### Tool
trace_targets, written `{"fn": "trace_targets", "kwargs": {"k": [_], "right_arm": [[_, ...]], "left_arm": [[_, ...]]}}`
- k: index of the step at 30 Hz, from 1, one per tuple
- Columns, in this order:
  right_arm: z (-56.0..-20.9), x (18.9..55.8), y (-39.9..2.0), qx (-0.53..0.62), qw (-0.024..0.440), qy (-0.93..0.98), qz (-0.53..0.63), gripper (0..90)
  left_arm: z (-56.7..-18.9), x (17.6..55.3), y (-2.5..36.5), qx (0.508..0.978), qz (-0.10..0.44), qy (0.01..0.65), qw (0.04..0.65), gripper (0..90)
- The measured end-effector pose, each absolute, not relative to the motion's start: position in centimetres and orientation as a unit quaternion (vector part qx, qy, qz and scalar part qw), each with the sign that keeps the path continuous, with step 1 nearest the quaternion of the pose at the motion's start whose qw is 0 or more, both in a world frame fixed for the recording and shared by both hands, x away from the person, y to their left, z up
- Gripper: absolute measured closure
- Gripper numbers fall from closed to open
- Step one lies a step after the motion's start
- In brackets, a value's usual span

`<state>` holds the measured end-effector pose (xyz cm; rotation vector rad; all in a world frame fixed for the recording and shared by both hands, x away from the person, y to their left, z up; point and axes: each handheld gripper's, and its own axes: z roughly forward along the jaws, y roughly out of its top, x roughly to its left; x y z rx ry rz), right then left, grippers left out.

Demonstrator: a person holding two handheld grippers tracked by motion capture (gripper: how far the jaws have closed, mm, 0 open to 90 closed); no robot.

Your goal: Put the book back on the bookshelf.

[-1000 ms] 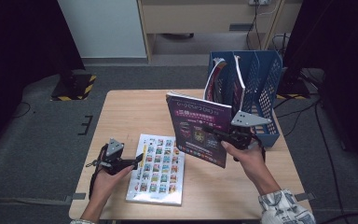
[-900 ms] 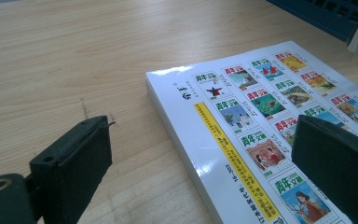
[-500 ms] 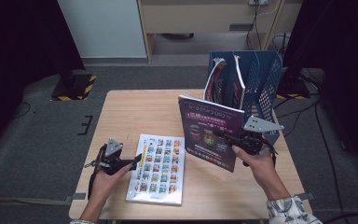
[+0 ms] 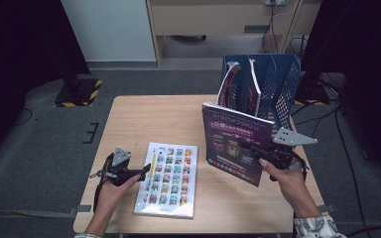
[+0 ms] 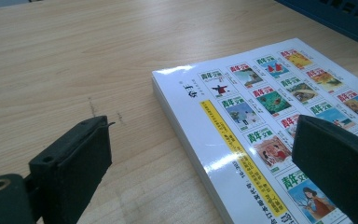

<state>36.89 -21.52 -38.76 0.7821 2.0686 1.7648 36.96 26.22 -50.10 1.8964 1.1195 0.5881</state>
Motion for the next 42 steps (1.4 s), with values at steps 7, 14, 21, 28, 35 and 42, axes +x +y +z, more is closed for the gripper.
{"fn": "trace_targets", "kwargs": {"k": [7,14,21,28,35,42], "right_arm": [[-38.9,36.4,-23.2,0.282,0.164,0.717,0.616,84.3],[-38.6,35.8,-24.8,0.287,0.171,0.715,0.614,84.3],[-38.5,35.4,-26.0,0.295,0.178,0.710,0.614,84.3],[-38.2,35.3,-26.9,0.298,0.184,0.707,0.614,84.3],[-37.9,35.4,-28.0,0.307,0.195,0.701,0.613,84.3],[-37.6,35.4,-28.9,0.315,0.205,0.696,0.611,84.3]], "left_arm": [[-50.1,37.0,26.2,0.756,0.235,0.446,0.418,4.9],[-50.1,37.0,26.3,0.756,0.235,0.446,0.417,4.8],[-50.2,37.0,26.2,0.757,0.235,0.446,0.417,4.7],[-50.1,36.9,26.4,0.752,0.236,0.450,0.420,4.7],[-50.1,36.9,26.4,0.753,0.236,0.449,0.418,4.8],[-50.1,36.9,26.4,0.753,0.237,0.449,0.418,4.7]]}}
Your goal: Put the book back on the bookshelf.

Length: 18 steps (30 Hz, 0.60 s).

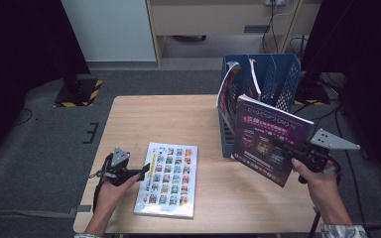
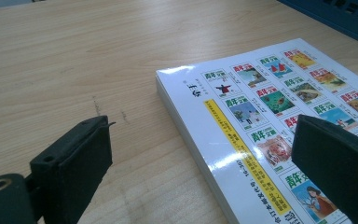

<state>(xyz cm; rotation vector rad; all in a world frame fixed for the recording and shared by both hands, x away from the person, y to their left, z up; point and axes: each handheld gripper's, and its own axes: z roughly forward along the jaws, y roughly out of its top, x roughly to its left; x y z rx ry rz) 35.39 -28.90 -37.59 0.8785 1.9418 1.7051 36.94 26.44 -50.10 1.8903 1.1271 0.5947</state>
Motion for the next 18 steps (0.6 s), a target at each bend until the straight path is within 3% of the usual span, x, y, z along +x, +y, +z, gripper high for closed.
{"fn": "trace_targets", "kwargs": {"k": [18], "right_arm": [[-35.9,35.0,-31.0,0.335,0.227,0.685,0.606,84.2]], "left_arm": [[-50.1,36.9,26.3,0.756,0.238,0.447,0.415,4.7]]}}
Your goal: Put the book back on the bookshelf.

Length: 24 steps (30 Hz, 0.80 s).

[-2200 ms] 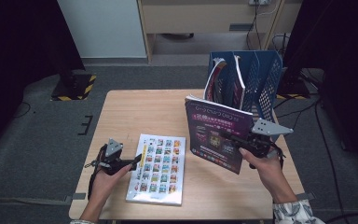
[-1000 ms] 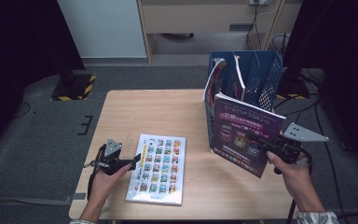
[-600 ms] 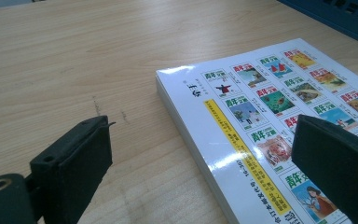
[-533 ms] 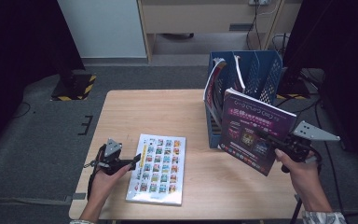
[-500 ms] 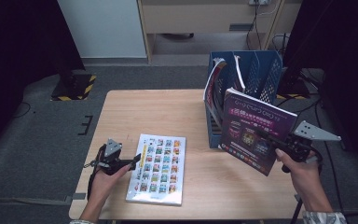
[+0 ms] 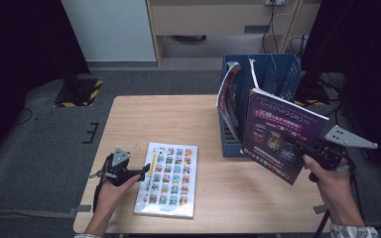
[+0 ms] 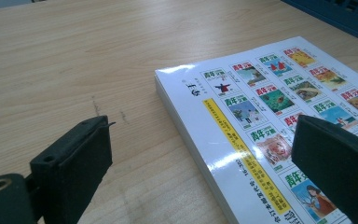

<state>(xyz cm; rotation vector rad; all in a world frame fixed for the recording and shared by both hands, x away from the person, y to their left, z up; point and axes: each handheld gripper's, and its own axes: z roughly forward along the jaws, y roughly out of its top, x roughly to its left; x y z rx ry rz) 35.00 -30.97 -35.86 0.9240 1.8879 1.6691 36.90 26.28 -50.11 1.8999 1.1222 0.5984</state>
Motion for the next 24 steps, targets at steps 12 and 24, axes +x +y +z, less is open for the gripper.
{"fn": "trace_targets", "kwargs": {"k": [12,24], "right_arm": [[-35.28,35.41,-31.83,0.347,0.238,0.677,0.604,84.3],[-34.92,35.40,-31.97,0.347,0.234,0.677,0.605,84.3]], "left_arm": [[-50.12,36.90,26.26,0.757,0.238,0.446,0.414,4.8],[-50.09,36.86,26.28,0.756,0.239,0.446,0.414,4.8]]}}
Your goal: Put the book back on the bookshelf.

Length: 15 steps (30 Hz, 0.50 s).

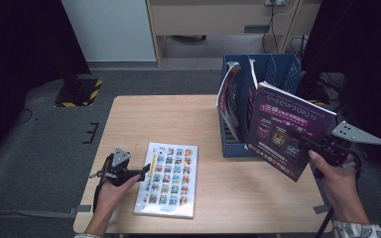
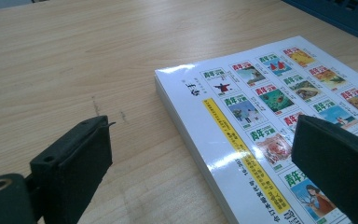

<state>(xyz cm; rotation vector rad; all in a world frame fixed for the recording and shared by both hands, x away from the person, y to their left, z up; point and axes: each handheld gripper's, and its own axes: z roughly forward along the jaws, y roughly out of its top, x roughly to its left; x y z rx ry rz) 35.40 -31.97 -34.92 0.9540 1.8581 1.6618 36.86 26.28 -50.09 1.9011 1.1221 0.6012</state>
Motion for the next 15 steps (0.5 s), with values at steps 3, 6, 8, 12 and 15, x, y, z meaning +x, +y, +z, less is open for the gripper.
{"fn": "trace_targets", "kwargs": {"k": [3,6,8,12,15], "right_arm": [[-34.7,35.5,-32.0,0.348,0.228,0.678,0.605,84.3],[-34.5,35.4,-32.0,0.348,0.232,0.678,0.604,84.3],[-34.2,35.4,-32.1,0.348,0.232,0.676,0.607,84.3],[-33.6,35.4,-32.3,0.351,0.238,0.673,0.606,84.3],[-33.3,35.5,-32.5,0.353,0.245,0.669,0.607,84.3]], "left_arm": [[-50.1,36.9,26.3,0.757,0.239,0.446,0.414,4.8],[-50.1,36.9,26.3,0.756,0.240,0.446,0.414,4.8],[-50.1,36.8,26.3,0.756,0.239,0.446,0.414,4.7],[-50.0,36.8,26.3,0.756,0.240,0.446,0.415,4.8],[-50.0,36.8,26.3,0.756,0.240,0.446,0.415,4.8]]}}
